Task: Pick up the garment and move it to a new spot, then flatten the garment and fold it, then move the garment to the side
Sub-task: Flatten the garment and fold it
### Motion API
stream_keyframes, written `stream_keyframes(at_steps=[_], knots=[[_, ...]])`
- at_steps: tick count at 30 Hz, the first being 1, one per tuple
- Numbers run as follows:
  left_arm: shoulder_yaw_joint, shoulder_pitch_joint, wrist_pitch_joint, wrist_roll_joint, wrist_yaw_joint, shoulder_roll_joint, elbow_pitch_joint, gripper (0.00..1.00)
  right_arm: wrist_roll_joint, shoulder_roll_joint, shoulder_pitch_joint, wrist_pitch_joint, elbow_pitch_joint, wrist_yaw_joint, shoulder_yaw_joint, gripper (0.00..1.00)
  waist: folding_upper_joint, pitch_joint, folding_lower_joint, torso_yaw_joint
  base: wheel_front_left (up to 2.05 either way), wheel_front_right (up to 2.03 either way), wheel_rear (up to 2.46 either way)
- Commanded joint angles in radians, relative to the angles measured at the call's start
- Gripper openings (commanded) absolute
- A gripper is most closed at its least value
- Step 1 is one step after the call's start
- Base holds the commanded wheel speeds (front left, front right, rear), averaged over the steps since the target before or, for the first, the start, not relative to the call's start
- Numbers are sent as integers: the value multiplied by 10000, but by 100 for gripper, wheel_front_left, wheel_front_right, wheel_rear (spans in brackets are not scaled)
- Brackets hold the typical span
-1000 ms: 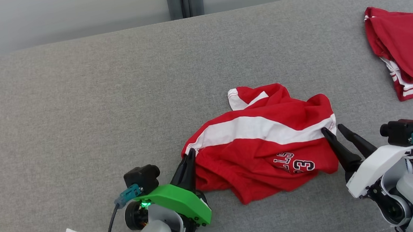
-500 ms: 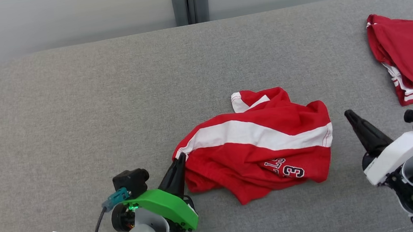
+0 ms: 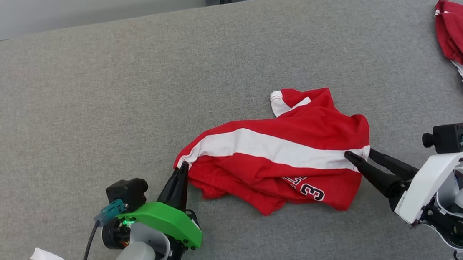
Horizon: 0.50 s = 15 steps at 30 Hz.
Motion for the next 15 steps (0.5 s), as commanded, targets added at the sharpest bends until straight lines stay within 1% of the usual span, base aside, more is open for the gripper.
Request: stream_keyframes(at_steps=[1,2,6,9,11,13,15], knots=[[23,-186,-36,80,44,43,-4,0,138,-68,-123,-73,-84,3,127,45,0,43,0,73,0,0,0],[23,-176,-45,64,46,19,1,0,225,-124,-148,-92,-163,3,219,0,0,45,0,88,0,0,0],[0,-168,-78,31,-3,-6,51,0,628,-507,-63,-246,-516,3,384,0,0,13,0,134,0,0,0],[50,-357,-47,-24,-173,96,-103,0,833,-971,-179,-603,-799,3,121,0,0,3,0,128,0,0,0],[123,-540,236,-222,-470,306,-312,0,991,-1325,-356,-815,-997,3,-247,0,0,43,0,64,0,0,0],[230,-1004,651,-436,-980,649,-751,0,1116,-1694,-628,-946,-1158,3,-658,0,0,169,0,-34,0,0,0],[233,-1699,999,-500,-1391,1023,-1404,0,1320,-1934,-1011,-992,-1326,3,-1066,0,0,371,0,-110,0,0,0]])
